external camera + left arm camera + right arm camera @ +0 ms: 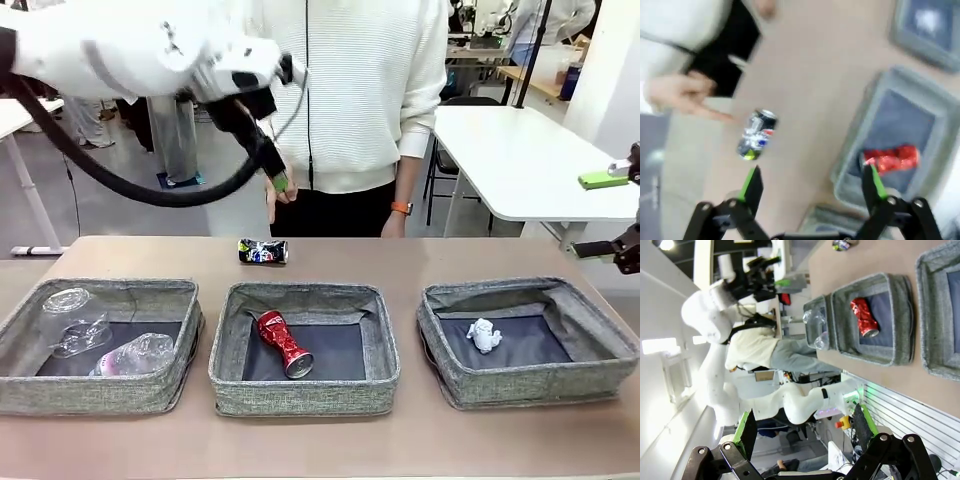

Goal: Sort the waste into the appropriate baskets.
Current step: Pick up the waste item pointed out by the person.

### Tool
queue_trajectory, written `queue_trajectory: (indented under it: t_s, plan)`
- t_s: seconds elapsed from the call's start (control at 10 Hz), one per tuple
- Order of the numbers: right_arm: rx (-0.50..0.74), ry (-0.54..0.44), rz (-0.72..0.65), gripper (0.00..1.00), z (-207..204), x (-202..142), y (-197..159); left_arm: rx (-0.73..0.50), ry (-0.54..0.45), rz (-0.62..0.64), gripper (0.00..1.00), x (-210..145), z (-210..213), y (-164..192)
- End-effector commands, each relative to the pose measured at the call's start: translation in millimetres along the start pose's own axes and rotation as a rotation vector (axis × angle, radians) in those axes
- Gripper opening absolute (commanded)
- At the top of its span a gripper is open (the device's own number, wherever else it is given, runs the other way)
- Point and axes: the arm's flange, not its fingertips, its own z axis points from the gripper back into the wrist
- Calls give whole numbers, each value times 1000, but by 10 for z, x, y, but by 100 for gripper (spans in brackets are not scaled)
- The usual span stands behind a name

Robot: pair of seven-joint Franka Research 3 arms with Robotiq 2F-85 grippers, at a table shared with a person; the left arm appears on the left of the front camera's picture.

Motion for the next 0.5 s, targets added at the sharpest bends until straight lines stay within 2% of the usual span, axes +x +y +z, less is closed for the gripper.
queue_trajectory:
  t_s: [0.0,0.1,0.2,0.3,0.4]
  plan:
    - [21,0,14,100,-22,9,18,-5,282,-93,100,15,35,208]
    - [21,0,14,100,-22,9,18,144,381,194,100,19,62,232]
    - [21,0,14,100,-22,9,18,-53,124,-50,100,-59,-209,101]
    - [21,0,14,100,-22,9,18,-53,124,-50,100,-59,-209,101]
    - [21,0,14,100,-22,9,18,20,255,26,100,-126,-192,237]
